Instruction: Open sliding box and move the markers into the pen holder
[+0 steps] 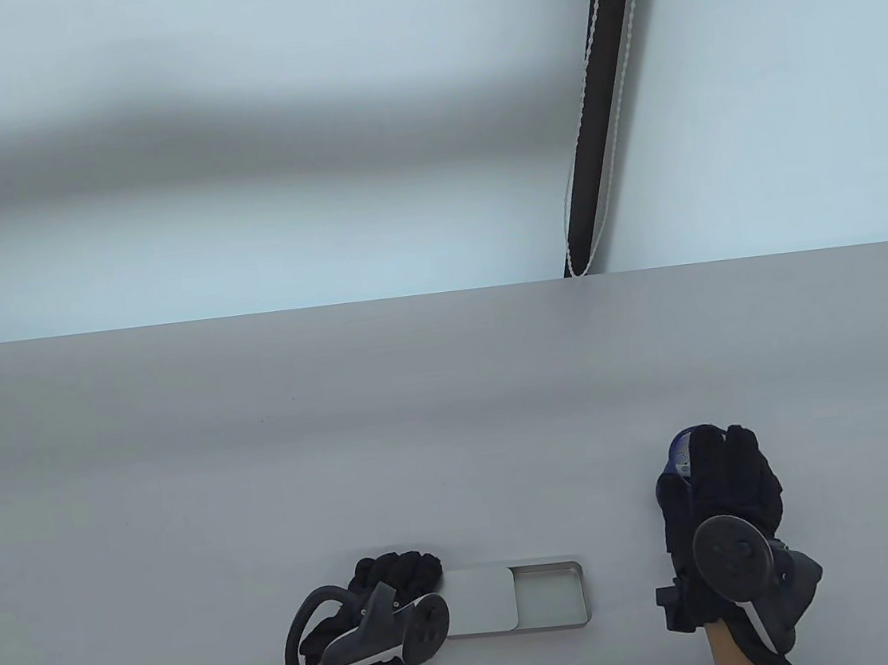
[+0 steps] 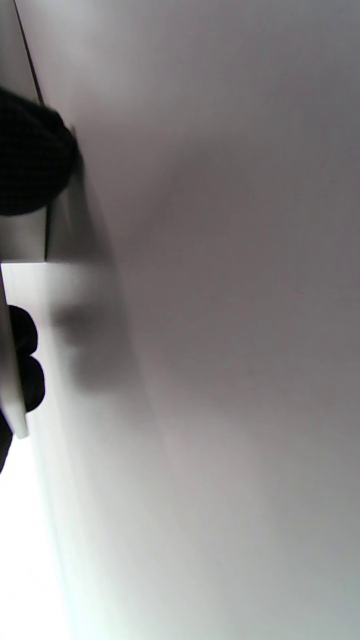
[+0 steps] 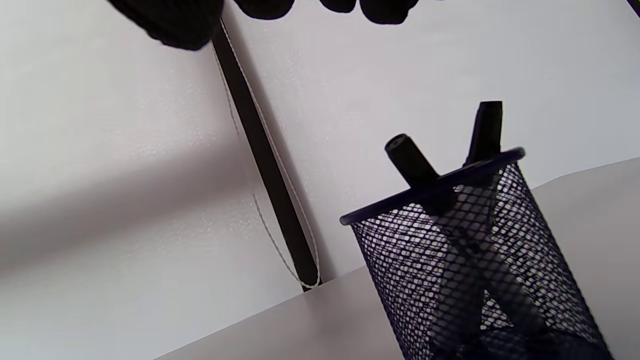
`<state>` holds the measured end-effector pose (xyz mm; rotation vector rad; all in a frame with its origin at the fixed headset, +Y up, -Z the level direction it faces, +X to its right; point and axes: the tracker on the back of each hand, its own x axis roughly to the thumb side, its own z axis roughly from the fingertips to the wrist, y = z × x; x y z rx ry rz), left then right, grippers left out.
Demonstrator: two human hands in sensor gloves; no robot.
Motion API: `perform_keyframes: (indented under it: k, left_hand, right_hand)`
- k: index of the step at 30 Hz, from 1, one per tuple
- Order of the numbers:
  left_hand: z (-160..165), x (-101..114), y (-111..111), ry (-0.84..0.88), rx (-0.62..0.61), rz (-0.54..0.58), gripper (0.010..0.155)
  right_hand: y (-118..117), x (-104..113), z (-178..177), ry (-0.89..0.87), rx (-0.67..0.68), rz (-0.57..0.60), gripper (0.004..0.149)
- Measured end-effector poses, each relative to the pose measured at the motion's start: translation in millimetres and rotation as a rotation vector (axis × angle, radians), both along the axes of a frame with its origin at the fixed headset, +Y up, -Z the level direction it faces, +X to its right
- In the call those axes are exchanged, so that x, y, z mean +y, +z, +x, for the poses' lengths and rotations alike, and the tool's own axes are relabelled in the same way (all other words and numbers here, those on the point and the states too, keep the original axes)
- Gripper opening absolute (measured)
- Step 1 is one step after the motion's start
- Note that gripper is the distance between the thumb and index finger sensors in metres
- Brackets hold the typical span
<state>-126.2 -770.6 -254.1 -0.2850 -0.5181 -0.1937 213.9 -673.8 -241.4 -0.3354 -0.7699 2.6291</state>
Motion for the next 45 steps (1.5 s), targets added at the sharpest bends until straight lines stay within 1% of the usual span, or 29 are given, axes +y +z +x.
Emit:
perform_keyframes:
  k: [4,9,16,22,26,28,30,34,36,40,45]
  left_hand:
    - [0.0,0.0,0.0,0.000,0.000,0.000,0.076]
    - [0.0,0.0,0.0,0.000,0.000,0.000,0.076]
    - [0.0,0.0,0.0,0.000,0.000,0.000,0.076]
    - [-0.1,0.1,0.5,-0.005,0.000,0.003,0.076]
    - [-0.1,-0.1,1.2,-0.008,0.001,0.000,0.076]
    - [-0.4,-0.2,1.2,-0.007,0.004,-0.015,0.075]
    - [-0.4,-0.3,1.4,-0.013,0.007,-0.032,0.077]
    - [-0.4,1.1,1.2,-0.043,0.006,-0.069,0.083]
    - [-0.9,4.6,1.3,-0.047,0.008,-0.086,0.085]
    - [-2.1,17.9,2.6,0.032,0.015,-0.057,0.091]
    - [-5.7,40.1,7.2,0.131,0.050,0.057,0.091]
  right_hand:
    - [1.9,4.0,-12.8,0.015,0.044,0.003,0.066]
    - [2.6,4.3,-28.5,0.049,0.102,-0.028,0.068]
    - [-3.7,-12.0,-42.9,0.063,0.188,-0.115,0.070]
    - [-11.0,-30.5,-53.4,0.084,0.289,-0.227,0.069]
    - [-15.2,-42.9,-59.1,0.122,0.322,-0.353,0.070]
    - [-16.0,-45.9,-60.9,0.140,0.327,-0.395,0.071]
    - [-16.2,-47.4,-62.2,0.149,0.335,-0.398,0.071]
    - [-16.3,-48.2,-62.8,0.155,0.335,-0.400,0.071]
    - [-16.3,-48.4,-62.6,0.155,0.333,-0.406,0.071]
    - [-16.3,-48.8,-62.0,0.163,0.327,-0.423,0.071]
    - [-16.4,-48.5,-60.9,0.158,0.322,-0.424,0.071]
